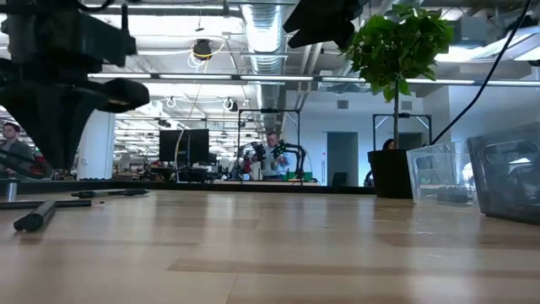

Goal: Sort pens & pencils
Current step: Put the bottom black pen into the white transparent bin

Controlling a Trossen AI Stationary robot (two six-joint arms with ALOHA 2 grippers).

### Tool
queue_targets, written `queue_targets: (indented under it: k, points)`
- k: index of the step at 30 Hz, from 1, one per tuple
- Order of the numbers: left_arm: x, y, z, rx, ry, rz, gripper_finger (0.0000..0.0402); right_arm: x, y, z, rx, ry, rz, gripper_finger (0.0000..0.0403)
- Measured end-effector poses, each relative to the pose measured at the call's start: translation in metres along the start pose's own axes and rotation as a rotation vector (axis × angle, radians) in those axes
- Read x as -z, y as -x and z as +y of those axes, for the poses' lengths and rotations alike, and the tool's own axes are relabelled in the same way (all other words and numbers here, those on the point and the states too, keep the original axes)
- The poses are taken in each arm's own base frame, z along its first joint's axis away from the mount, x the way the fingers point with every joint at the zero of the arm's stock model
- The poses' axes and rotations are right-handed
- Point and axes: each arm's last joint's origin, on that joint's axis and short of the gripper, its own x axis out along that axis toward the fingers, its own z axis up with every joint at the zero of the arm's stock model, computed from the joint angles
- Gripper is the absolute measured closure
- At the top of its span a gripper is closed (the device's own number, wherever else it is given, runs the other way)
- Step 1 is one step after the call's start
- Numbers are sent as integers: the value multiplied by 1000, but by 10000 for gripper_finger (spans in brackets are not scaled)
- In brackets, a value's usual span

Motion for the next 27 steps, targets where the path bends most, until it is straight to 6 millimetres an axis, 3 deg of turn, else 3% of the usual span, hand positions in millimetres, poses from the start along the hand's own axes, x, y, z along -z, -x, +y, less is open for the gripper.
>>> queue_targets:
  k: [12, 17, 22, 27]
  points:
    - [-9, -7, 1, 11, -34, 15, 386, 4, 0, -1, 7, 8, 39, 194]
    - [-8, -7, 5, 90, -13, 21, 383, 4, 0, -1, 8, 9, 41, 194]
    - [-9, -7, 5, 202, -54, 10, 346, 4, 0, -1, 9, 9, 43, 194]
    - [-10, -8, 9, 70, -15, 7, 304, 5, 0, -1, 10, 15, 47, 194]
